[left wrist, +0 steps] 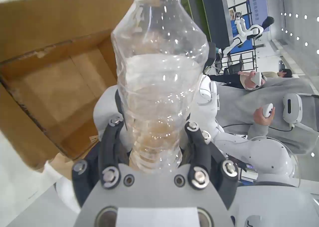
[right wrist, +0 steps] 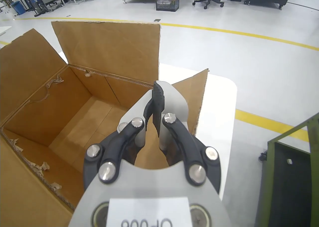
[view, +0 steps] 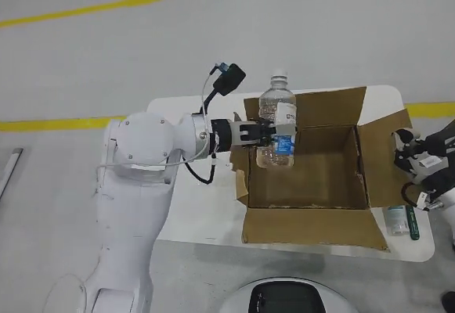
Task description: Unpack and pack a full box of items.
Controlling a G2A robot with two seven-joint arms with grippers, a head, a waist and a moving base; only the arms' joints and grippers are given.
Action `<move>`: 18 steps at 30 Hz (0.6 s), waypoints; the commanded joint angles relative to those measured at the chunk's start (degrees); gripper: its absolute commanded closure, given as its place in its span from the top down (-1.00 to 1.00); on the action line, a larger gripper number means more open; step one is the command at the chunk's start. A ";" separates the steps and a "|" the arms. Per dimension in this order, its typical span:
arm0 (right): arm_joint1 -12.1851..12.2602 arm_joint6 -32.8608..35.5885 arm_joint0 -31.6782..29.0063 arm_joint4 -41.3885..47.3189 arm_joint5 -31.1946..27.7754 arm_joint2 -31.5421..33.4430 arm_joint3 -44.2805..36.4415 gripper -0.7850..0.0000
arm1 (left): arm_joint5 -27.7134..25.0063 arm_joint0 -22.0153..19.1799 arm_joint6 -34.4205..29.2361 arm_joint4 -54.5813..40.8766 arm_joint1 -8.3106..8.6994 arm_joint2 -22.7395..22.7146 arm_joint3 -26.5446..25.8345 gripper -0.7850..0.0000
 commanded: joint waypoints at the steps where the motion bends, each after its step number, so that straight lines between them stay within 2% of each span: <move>1: -0.02 0.12 0.00 0.12 0.17 0.01 -0.05 -1.00 | -0.20 0.10 0.35 -0.26 -0.04 1.52 1.10 -1.00; 4: -0.04 0.15 0.01 0.11 0.29 0.05 -0.04 -1.00 | 1.13 -0.15 -1.06 1.93 0.18 3.40 2.26 -1.00; 18: -0.14 -0.81 0.11 1.57 -0.90 0.29 0.12 -1.00 | 0.72 0.37 -0.23 1.53 0.17 3.46 2.00 -1.00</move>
